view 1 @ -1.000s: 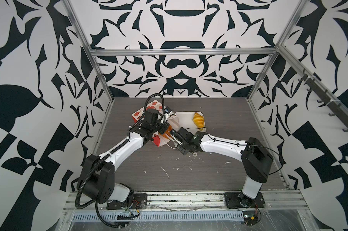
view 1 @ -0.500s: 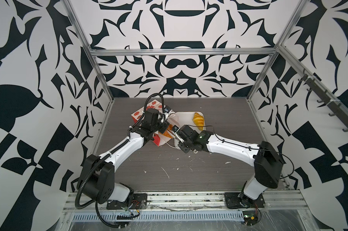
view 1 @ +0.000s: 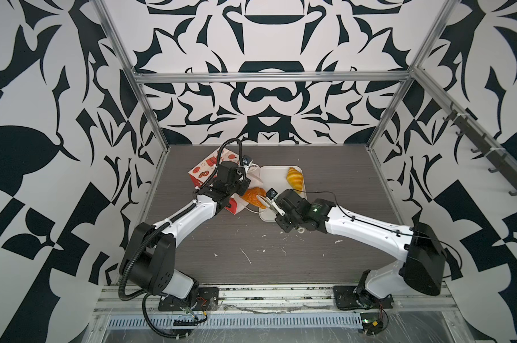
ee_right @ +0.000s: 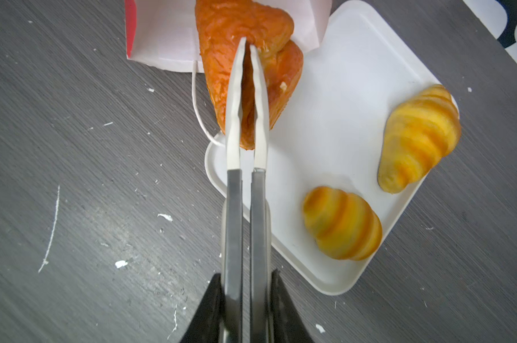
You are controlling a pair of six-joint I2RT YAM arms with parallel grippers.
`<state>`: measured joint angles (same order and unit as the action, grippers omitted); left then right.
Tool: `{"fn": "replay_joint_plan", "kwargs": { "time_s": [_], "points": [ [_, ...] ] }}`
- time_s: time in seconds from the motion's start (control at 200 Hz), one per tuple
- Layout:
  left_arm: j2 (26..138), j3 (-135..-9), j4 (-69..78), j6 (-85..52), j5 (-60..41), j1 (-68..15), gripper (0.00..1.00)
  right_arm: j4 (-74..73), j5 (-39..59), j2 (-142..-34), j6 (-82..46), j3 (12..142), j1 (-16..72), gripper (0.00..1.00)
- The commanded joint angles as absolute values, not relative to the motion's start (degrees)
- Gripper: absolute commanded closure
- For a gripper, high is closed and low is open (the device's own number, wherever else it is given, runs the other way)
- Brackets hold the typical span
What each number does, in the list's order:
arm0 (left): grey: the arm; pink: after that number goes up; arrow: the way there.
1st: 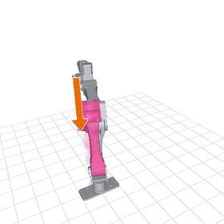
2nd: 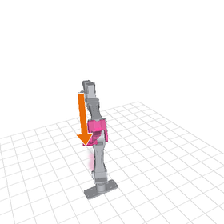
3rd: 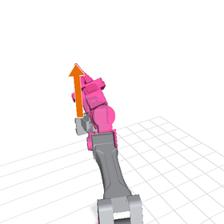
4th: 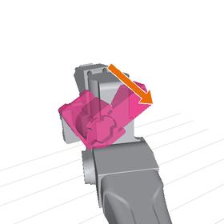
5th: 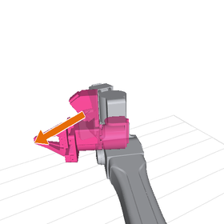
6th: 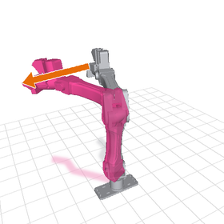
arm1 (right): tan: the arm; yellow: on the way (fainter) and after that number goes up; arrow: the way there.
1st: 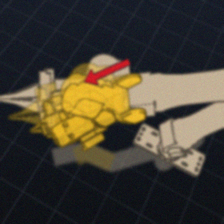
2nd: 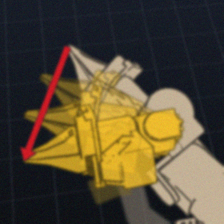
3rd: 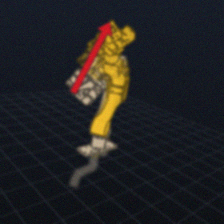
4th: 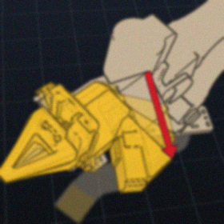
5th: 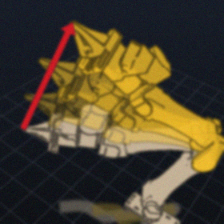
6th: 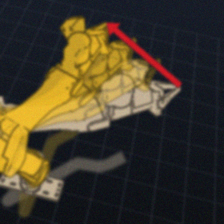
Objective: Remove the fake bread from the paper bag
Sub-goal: 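Carry the orange bread over the white tray with the right gripper, then lower the orange bread onto the tray and open the tongs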
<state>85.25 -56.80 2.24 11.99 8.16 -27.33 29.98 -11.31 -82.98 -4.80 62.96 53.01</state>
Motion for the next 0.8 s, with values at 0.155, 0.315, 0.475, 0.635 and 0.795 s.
{"fn": "replay_joint_plan", "kwargs": {
  "time_s": [0.155, 0.315, 0.475, 0.635, 0.795],
  "points": [
    [86.27, -59.46, 4.82, 7.37, 12.39, -26.51, 1.00, 31.10, -15.19, -73.13, -7.47, 60.79, 52.47, 0.75],
    [85.42, -59.25, 5.44, 5.39, 15.06, -25.71, 1.00, 32.39, -17.58, -71.11, -7.56, 60.07, 50.43, 0.75],
    [83.58, -58.05, 5.88, 4.49, 15.96, -24.71, 1.00, 31.30, -16.52, -71.17, -7.39, 60.38, 46.35, 0.75],
    [81.47, -56.15, 6.36, 3.89, 16.01, -24.13, 1.00, 27.90, -13.13, -74.12, -7.14, 61.04, 41.78, 0.75],
    [79.85, -55.27, 6.24, 4.09, 15.59, -24.08, 1.00, 23.94, -9.23, -80.93, -6.27, 63.74, 39.34, 0.75]
  ]
}}
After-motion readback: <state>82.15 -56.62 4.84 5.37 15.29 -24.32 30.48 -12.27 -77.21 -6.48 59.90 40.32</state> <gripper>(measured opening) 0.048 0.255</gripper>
